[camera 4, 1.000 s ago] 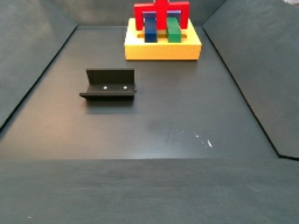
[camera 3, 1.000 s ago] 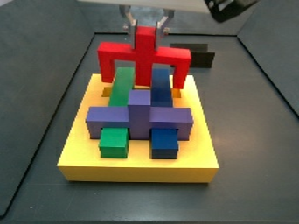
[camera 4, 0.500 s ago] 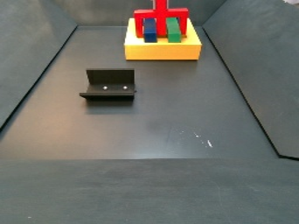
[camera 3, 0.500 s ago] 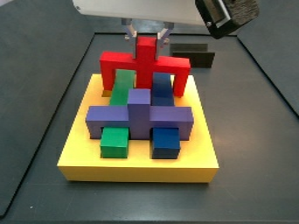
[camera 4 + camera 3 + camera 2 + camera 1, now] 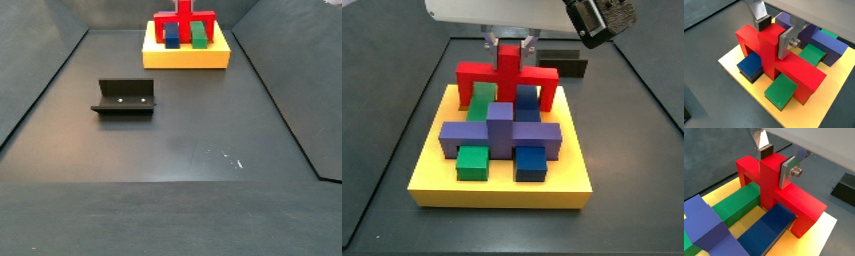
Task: Pick up the red object. Move up. Move to above the board. Insert the red object.
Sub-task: Insert the red object.
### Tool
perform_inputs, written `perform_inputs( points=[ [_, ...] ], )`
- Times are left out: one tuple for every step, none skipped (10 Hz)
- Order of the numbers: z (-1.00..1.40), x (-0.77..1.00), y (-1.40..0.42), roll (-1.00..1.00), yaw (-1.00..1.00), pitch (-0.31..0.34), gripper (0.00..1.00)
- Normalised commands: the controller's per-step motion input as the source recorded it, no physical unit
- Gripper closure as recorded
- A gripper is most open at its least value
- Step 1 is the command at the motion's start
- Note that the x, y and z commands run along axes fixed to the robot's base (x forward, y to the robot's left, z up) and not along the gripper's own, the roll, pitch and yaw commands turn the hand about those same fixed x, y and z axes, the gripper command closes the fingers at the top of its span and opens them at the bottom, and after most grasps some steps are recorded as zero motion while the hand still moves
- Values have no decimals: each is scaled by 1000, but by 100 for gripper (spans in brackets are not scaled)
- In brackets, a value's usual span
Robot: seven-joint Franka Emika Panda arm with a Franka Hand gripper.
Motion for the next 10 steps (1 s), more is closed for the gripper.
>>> perform_inputs(
  points=[
    [-291, -209, 0, 43, 0, -110, 100],
    [-266, -346, 0, 26, 0, -140, 100],
    [-234, -269, 0, 27, 0, -123, 100],
    [-206, -157, 0, 49, 0, -76, 100],
    [-409, 137, 0, 4, 0, -64, 100],
    [-657, 289, 54, 0, 0, -94, 100],
    [-706, 203, 51, 0, 0, -117, 100],
    [-746, 214, 51, 0, 0, -139, 100],
    [-649, 360, 26, -30, -20, -134, 100],
    [-514, 314, 0, -36, -23, -159, 100]
  ],
)
